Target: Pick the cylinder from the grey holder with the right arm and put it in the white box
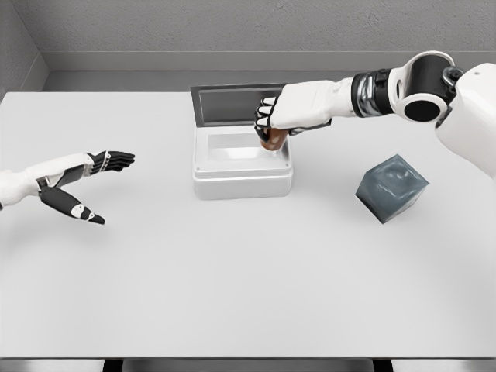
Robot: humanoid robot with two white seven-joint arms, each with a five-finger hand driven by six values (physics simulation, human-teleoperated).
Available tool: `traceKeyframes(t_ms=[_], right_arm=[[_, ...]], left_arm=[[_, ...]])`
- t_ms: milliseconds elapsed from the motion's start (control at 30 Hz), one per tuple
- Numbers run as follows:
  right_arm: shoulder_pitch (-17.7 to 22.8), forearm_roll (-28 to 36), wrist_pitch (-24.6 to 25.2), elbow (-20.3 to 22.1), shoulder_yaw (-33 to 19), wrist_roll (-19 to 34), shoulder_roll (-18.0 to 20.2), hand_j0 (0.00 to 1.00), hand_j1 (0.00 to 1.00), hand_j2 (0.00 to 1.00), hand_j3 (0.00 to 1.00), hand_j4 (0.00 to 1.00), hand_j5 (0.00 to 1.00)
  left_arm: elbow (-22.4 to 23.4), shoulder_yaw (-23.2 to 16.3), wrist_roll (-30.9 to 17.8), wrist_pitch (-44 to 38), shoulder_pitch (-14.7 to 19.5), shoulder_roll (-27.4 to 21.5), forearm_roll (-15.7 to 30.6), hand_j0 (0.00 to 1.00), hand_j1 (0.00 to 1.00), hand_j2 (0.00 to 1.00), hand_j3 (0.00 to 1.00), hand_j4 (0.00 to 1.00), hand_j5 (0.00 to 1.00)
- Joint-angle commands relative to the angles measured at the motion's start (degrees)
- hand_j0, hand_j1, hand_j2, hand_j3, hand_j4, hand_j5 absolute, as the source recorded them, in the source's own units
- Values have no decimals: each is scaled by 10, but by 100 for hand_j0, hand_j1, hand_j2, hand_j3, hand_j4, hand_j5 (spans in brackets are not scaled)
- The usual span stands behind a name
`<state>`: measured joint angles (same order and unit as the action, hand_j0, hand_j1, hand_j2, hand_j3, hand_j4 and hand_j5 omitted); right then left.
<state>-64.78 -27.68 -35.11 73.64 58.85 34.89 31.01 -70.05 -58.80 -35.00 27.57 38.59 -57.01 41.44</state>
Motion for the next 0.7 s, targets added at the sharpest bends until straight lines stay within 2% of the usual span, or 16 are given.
traceKeyframes(t_ms=[0, 667], right_arm=[[-1, 4, 1, -1, -1, 1, 1, 19, 19, 19, 19, 19, 19], [-4, 4, 1, -1, 3, 1, 1, 20, 20, 20, 20, 20, 20]], left_arm=[[0, 1, 0, -1, 0, 0, 4, 100, 100, 100, 100, 100, 100], [1, 2, 0, -1, -1, 3, 4, 100, 100, 100, 100, 100, 100]])
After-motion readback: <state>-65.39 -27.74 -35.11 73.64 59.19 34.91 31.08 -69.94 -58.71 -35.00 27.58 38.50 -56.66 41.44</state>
